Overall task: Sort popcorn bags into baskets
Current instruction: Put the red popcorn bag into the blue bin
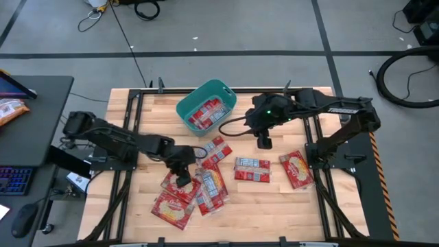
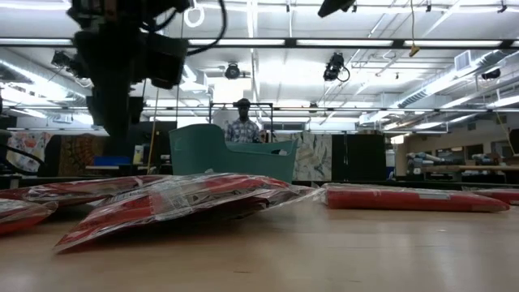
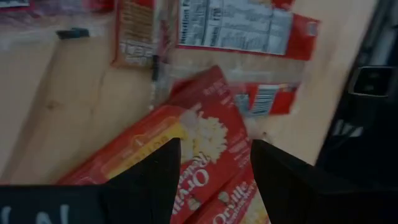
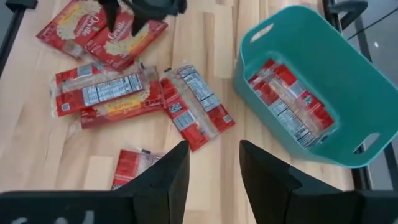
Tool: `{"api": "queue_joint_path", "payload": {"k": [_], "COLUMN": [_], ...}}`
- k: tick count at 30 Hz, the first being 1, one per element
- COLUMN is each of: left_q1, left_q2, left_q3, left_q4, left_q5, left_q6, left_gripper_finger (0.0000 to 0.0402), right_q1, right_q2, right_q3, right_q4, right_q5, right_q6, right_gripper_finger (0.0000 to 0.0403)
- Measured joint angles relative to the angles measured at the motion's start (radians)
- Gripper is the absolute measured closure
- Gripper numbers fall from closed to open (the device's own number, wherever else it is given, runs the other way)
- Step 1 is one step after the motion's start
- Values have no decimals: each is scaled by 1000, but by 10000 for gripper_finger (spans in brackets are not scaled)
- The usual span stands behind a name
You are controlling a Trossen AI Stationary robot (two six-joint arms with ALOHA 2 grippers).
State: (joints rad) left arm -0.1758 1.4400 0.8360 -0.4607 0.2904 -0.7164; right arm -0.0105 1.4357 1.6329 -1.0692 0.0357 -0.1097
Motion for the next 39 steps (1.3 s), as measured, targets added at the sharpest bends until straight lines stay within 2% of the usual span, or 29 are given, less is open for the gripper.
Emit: {"api": "queue_joint_path", "payload": {"k": [7,13,23,33,36,39], "left_q1": [49,89,72,32,13,-4], "left_q2": [146,239,276,276,276,276], "left_q3": [148,158,154,104,104,104], "left_q4": [-129,-155,-162,-169,-168,-169], "left_q5": [21,89,19,45,36,9], "left_q6": [207,340,726,803,851,859], "left_gripper_finger": [203,203,203,207,227,259], "right_q1": [0,1,2,-1,-1,0], "right_q2": [-33,-45,-52,-52,-52,-52], "right_q3": [0,0,0,0,0,0], "right_q4": [-9,-67,-115,-110,-109,-108], "right_q5": [-1,-2,-3,26,37,93], "right_q6": [-51,-73,-66,-21,-13,5], "right_gripper_finger": [257,257,257,257,257,257]}}
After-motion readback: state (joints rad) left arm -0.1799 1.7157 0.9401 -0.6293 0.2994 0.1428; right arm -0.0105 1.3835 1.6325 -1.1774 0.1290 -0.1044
